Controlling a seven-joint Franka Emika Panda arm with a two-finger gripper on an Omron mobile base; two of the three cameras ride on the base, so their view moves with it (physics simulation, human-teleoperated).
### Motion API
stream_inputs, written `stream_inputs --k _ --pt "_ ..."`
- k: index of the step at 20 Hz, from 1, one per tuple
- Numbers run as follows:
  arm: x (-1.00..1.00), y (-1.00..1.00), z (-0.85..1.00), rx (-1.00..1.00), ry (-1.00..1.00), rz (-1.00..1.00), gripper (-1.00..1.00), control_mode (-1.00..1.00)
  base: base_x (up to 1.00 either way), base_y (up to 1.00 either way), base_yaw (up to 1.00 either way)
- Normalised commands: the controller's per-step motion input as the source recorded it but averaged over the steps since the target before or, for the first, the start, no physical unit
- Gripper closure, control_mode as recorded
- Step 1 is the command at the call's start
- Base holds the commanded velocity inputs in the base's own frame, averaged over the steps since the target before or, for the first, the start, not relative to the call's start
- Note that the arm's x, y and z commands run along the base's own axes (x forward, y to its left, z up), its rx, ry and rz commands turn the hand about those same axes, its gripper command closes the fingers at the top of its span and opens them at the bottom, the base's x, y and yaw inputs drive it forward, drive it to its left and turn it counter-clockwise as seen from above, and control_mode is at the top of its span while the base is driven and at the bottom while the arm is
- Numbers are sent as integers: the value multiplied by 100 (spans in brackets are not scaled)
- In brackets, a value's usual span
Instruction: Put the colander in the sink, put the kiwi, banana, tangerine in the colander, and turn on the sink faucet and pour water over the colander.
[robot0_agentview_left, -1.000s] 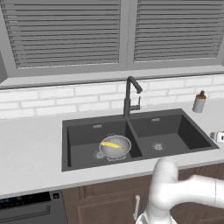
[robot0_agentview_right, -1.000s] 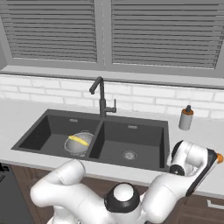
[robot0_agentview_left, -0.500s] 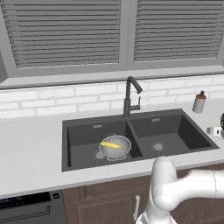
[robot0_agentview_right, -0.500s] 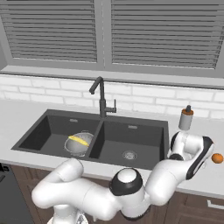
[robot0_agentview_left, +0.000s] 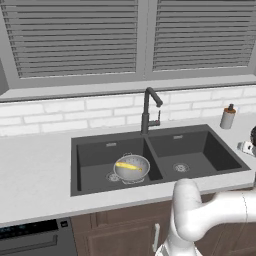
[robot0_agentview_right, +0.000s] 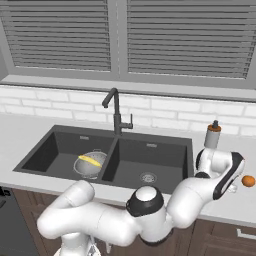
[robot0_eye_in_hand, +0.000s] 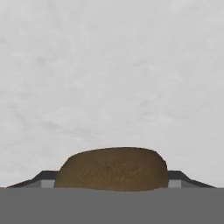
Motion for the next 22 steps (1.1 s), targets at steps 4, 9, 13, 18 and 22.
stream_inputs --k 4,9,13,18,22 --pt "-8 -33 -22 19 8 -2 100 -100 0 0 0" --pt "-30 0 13 11 0 6 100 -100 0 0 0" --pt "-10 0 64 0 0 19 100 -100 0 0 0" --pt "-25 -2 96 11 8 15 100 -100 0 0 0" --pt "-54 -7 100 11 16 17 100 -100 0 0 0"
